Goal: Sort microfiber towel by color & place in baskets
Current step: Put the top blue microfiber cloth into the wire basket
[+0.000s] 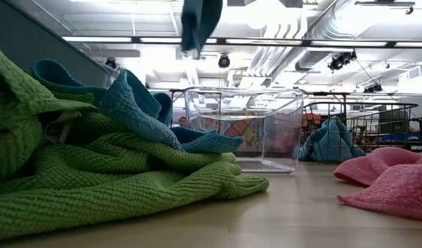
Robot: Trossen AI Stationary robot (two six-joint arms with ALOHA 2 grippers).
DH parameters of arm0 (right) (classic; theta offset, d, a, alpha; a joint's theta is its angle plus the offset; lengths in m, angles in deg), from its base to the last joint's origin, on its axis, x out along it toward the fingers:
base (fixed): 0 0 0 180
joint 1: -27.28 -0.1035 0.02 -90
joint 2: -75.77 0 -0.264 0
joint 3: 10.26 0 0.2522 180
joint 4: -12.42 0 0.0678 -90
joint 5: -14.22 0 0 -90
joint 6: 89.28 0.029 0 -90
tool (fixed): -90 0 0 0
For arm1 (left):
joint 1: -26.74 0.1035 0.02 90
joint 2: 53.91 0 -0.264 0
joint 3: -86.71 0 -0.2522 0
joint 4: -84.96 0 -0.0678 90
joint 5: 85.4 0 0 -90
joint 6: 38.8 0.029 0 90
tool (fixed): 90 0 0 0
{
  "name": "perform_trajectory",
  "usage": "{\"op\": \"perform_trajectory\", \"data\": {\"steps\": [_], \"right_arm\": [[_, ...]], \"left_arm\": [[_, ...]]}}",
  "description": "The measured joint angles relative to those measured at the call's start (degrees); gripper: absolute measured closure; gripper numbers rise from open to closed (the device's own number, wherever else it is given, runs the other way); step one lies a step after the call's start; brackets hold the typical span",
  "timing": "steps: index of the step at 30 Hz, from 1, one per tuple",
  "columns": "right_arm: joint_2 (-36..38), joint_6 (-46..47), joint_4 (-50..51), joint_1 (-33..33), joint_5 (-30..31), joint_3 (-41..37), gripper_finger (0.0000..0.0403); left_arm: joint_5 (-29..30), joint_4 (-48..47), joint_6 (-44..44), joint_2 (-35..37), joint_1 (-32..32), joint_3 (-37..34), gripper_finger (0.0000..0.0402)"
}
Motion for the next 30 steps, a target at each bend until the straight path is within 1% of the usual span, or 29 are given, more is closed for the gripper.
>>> {"op": "perform_trajectory", "data": {"steps": [2, 4, 7, 11, 14, 17, 21, 25, 28, 30], "right_arm": [[0.0, 1.1, 0.0, 0.0, -0.2, 0.0, 0.0384], [0.0, 1.4, 0.2, 0.0, -0.6, 0.0, 0.0393], [0.5, 1.2, 1.1, 0.0, -0.6, -0.1, 0.0397], [2.4, 1.0, 3.5, 0.6, -0.7, -0.1, 0.0400], [4.4, 0.5, 7.5, 1.5, -0.1, -0.1, 0.0400], [7.0, -0.8, 12.3, 2.3, 2.3, -0.1, 0.0401], [10.8, -2.0, 19.9, 3.2, 6.0, -0.1, 0.0402], [15.0, -2.1, 29.7, 4.0, 9.5, -0.1, 0.0402], [18.3, -2.0, 36.6, 4.3, 12.9, -0.9, 0.0402], [20.8, -1.4, 39.4, 4.3, 15.5, -2.5, 0.0402]], "left_arm": [[0.0, 0.0, 0.2, 0.0, 0.0, 0.0, 0.0391], [0.5, -0.4, 0.2, 0.0, 0.0, 0.0, 0.0385], [2.4, -2.3, 0.2, 0.0, 0.0, 0.0, 0.0368], [5.3, -6.5, 0.1, 0.0, 0.0, 0.0, 0.0330], [8.0, -11.0, 0.2, 0.0, 0.0, 0.0, 0.0298], [10.2, -16.5, 0.3, 0.1, 0.4, 0.0, 0.0270], [10.8, -23.9, -0.8, 0.7, 1.6, 0.0, 0.0246], [10.8, -30.0, -2.3, 1.7, 3.3, 0.0, 0.0238], [10.7, -32.0, -3.3, 2.2, 4.1, 0.0, 0.0238], [10.3, -31.6, -3.5, 2.7, 4.4, -1.0, 0.0239]]}}
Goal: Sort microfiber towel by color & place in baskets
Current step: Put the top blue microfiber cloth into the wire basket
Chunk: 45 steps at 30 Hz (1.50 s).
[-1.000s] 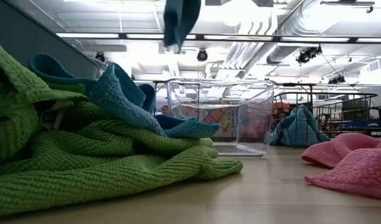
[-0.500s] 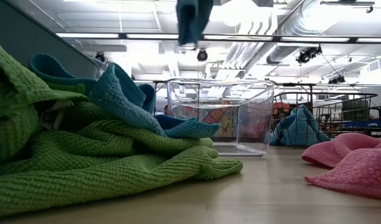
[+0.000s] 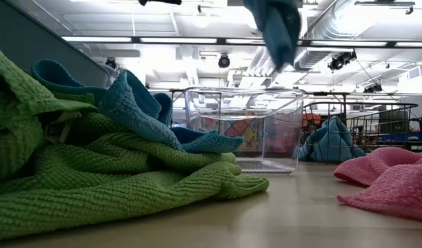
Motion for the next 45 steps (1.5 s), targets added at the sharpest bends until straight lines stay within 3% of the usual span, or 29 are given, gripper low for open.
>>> {"op": "perform_trajectory", "data": {"steps": [4, 10, 17, 21, 29, 33, 39, 45], "right_arm": [[6.9, 4.0, 1.1, 0.0, 2.9, -7.0, 0.0402], [18.2, 11.1, 1.1, 0.0, 5.3, -18.9, 0.0403], [23.5, 10.5, -4.4, 2.3, 10.9, -22.8, 0.0403], [21.3, 10.4, -2.9, 9.4, 10.7, -20.3, 0.0403], [11.1, 18.3, 10.7, 27.8, 1.6, -18.0, 0.0403], [4.7, 18.1, 12.6, 34.3, -1.9, -17.9, 0.0403], [-3.0, 18.6, 17.5, 39.9, -9.8, -17.9, 0.0403], [-8.3, 14.2, 26.1, 41.2, -10.8, -17.9, 0.0403]], "left_arm": [[-3.2, 5.9, -1.8, 2.7, 0.4, -6.1, 0.0238], [-5.7, 22.2, -6.1, 8.5, -0.1, -19.1, 0.0238], [-5.8, 35.8, -11.7, 13.3, -1.2, -28.3, 0.0238], [-5.8, 38.4, -12.4, 13.6, -1.4, -29.0, 0.0238], [-5.8, 39.3, -12.4, 13.7, -1.4, -29.0, 0.0238], [-5.8, 39.3, -12.4, 13.7, -1.4, -29.0, 0.0239], [-5.8, 39.3, -12.4, 13.6, -1.4, -29.0, 0.0239], [-5.7, 39.0, -12.3, 13.6, -1.4, -29.0, 0.0239]]}}
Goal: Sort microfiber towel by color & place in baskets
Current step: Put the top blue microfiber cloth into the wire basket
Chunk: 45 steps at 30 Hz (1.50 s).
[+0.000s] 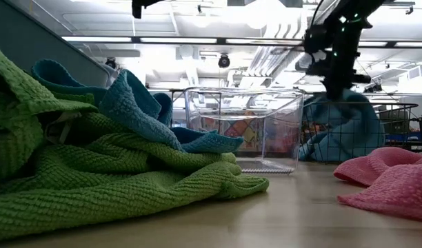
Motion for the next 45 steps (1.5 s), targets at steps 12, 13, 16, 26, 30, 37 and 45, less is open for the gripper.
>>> {"op": "perform_trajectory", "data": {"steps": [12, 13, 16, 26, 30, 37, 45], "right_arm": [[-12.0, -4.3, 0.3, 0.0, -3.6, 0.1, 0.0403], [-13.0, -4.4, 0.2, 0.0, -3.6, 0.1, 0.0403], [-15.6, -5.4, -0.5, -0.1, -3.6, 0.1, 0.0403], [-19.3, -5.4, -5.1, -0.1, -3.2, 0.1, 0.0341], [-18.7, -6.3, -4.3, -0.1, -3.1, 0.1, 0.0278], [-15.4, -8.0, -1.6, 0.4, -2.5, 0.1, 0.0177], [-11.5, -9.2, 2.1, 2.0, -6.7, 0.1, 0.0142]], "left_arm": [[0.4, 1.5, 0.4, 0.0, 0.0, -0.1, 0.0239], [0.4, 2.5, -0.6, 0.0, 0.0, -0.1, 0.0239], [0.4, 4.6, -1.9, 0.0, 0.0, -0.1, 0.0239], [0.4, 6.4, -2.0, 0.0, 0.0, -0.1, 0.0238], [0.4, 6.3, -2.0, 0.0, 0.0, -0.1, 0.0238], [0.4, 6.3, -2.0, 0.0, 0.0, -0.1, 0.0238], [0.4, 6.3, -2.0, 0.0, 0.0, -0.1, 0.0238]]}}
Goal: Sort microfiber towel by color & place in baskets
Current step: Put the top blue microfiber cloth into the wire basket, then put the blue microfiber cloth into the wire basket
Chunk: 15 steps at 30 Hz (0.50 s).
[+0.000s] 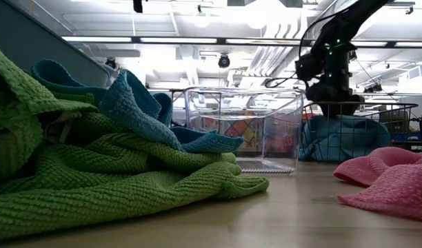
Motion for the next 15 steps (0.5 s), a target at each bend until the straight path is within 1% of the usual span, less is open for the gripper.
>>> {"op": "perform_trajectory", "data": {"steps": [2, 7, 13, 15], "right_arm": [[1.4, 0.3, 0.0, 0.3, -0.9, 0.0, 0.0142], [6.0, 0.9, -0.9, 0.3, -0.9, 0.0, 0.0142], [11.4, 3.7, -2.7, 0.3, -0.5, 0.1, 0.0142], [13.1, 4.5, -3.3, 0.3, -1.2, 0.1, 0.0142]], "left_arm": [[0.0, 0.0, 0.0, 0.0, 0.0, 0.0, 0.0238], [0.0, 0.0, 0.0, 0.0, 0.0, 0.0, 0.0238], [0.0, -0.1, 0.0, 0.0, 0.0, 0.0, 0.0238], [0.0, 0.0, 0.0, 0.0, 0.0, 0.0, 0.0238]]}}
